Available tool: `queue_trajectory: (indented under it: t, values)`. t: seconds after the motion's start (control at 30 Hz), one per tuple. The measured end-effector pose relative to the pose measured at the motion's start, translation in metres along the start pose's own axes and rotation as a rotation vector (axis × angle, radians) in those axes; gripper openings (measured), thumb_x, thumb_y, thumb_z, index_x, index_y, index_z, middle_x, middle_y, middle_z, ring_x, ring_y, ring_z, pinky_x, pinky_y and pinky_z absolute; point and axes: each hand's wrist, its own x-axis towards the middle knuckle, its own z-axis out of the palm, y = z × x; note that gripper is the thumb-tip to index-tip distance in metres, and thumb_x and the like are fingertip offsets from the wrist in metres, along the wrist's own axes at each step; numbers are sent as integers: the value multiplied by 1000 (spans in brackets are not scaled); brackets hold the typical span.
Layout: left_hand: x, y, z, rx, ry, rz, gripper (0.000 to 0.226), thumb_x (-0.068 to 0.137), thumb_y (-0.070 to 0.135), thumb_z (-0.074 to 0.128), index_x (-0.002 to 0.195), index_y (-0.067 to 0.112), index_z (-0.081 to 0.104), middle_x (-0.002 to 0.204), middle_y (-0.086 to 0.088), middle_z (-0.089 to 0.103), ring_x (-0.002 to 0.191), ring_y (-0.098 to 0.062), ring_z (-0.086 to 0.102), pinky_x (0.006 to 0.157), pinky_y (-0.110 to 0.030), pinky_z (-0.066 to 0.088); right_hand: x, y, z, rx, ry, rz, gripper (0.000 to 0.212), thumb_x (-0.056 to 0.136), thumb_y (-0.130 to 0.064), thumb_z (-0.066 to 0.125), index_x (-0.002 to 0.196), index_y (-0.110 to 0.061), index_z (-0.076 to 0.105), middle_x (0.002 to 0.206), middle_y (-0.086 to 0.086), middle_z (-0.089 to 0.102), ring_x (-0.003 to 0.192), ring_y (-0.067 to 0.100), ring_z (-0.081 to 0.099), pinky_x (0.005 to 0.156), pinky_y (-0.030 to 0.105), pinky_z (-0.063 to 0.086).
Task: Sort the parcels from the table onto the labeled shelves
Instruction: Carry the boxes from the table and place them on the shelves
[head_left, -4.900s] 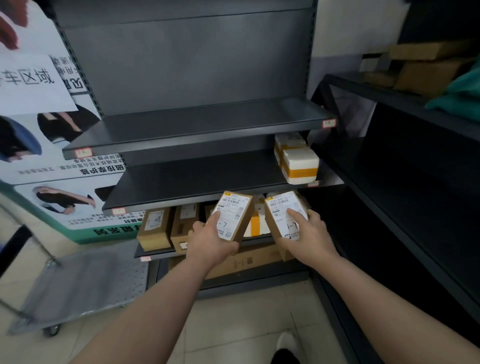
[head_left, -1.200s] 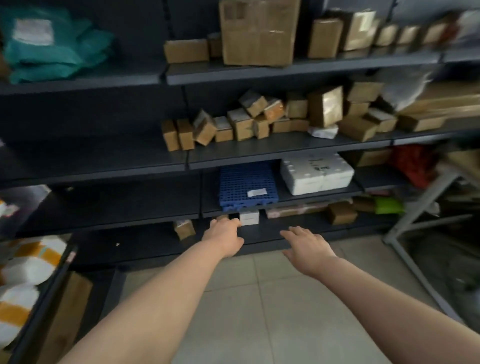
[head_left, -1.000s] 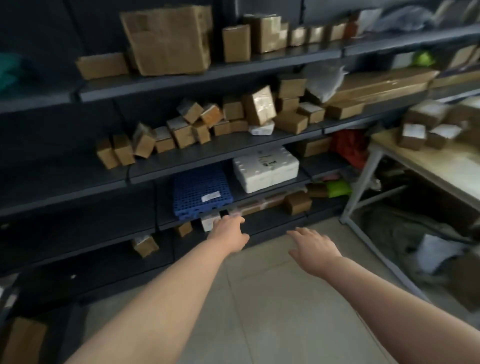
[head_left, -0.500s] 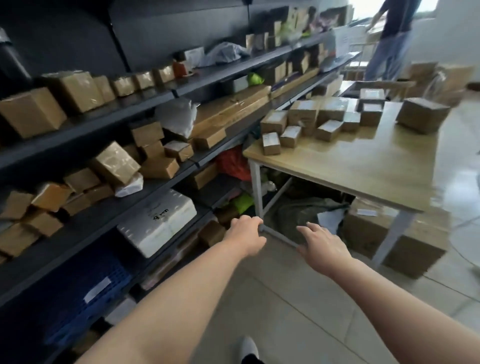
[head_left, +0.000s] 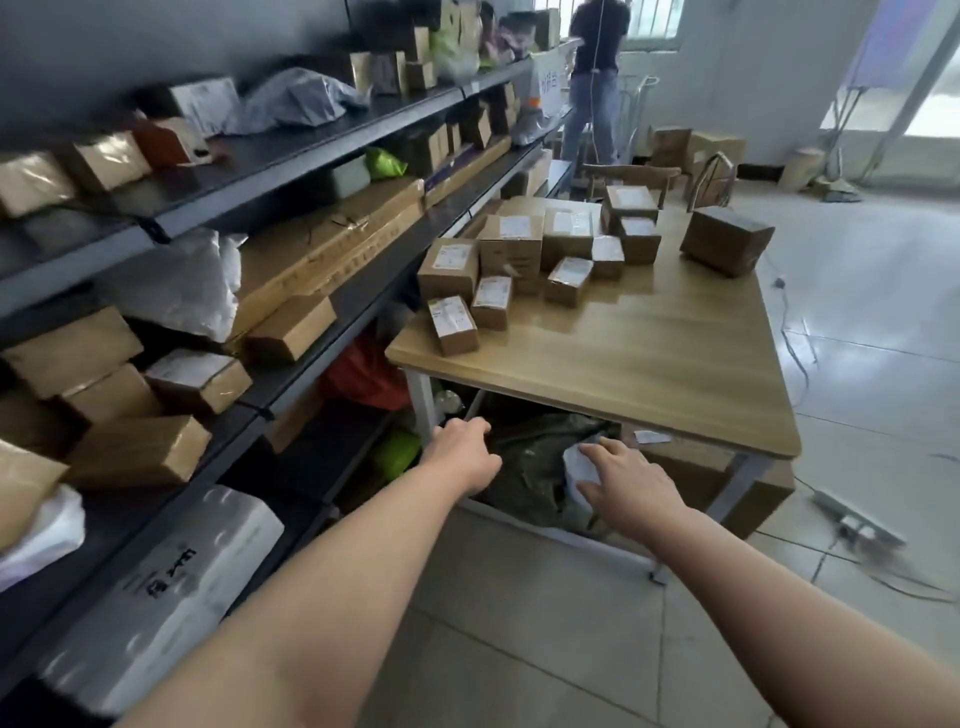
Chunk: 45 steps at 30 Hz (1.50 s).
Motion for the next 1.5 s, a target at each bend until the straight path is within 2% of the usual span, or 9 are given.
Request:
queue_trajectory:
  t: [0.33,0.47,0.6,0.77,1.0,1.17,1.3,1.4,1.5]
  values:
    - [92,-24,-26,9,-10,-52,57,90,34,55,145,26,39,147,-4,40,134,-30,33,99,-40,39,102,-12,-3,19,-9,-6,54,94,-41,46,145,-27,34,151,3,34,132,28,39,100,41,38]
    - [146,-30,-43,6,12,-102,56,90,35,56,143,27,39,146,-3,39,132,-29,35,97,-38,40,171,-17,-9,37,-30,-84,52,94,-41,47,143,-26,37,147,3,37,126,30,44,93,39,42]
    - [206,-30,-60,12,27,-187,58,89,37,56,144,28,39,145,-3,41,131,-29,37,98,-39,42,253,-20,-22,75,-51,-142,54,95,-39,49,145,-27,34,153,4,30,132,28,40,99,39,41]
    - [276,-11,-78,13,38,-267,51,89,36,58,138,27,45,139,-4,45,126,-26,41,98,-39,43,345,-10,-42,33,-83,-215,53,94,-41,50,142,-25,38,148,5,36,129,28,43,98,41,43]
    - [330,8,-84,49,63,-298,52,90,34,56,140,30,42,142,-1,43,125,-26,41,93,-36,40,442,-14,-53,-43,-141,-347,48,91,-34,51,136,-20,43,144,7,38,132,29,34,100,43,39]
    - [339,-11,-93,33,34,-364,54,91,35,54,143,30,39,144,0,39,128,-26,36,101,-40,39,484,-41,-43,-114,-198,-424,55,89,-24,48,143,-20,37,155,7,19,146,29,7,109,48,26]
    - [349,-24,-98,3,47,-437,56,91,34,57,143,32,37,146,1,37,130,-24,35,97,-37,39,506,-48,-32,-160,-230,-433,64,91,-17,45,150,-19,22,160,3,3,147,30,-5,115,51,17]
    - [360,-27,-94,10,22,-443,54,92,33,54,143,31,38,146,0,37,131,-25,35,100,-39,39,515,-41,-23,-162,-283,-418,67,92,-13,40,152,-23,12,161,-3,-6,147,28,-7,116,53,14]
    - [372,-26,-83,11,-18,-422,54,91,31,52,143,30,37,145,0,38,131,-26,34,99,-39,39,513,-29,-19,-123,-248,-420,62,93,-15,39,151,-27,18,161,-5,0,148,27,-1,115,52,17]
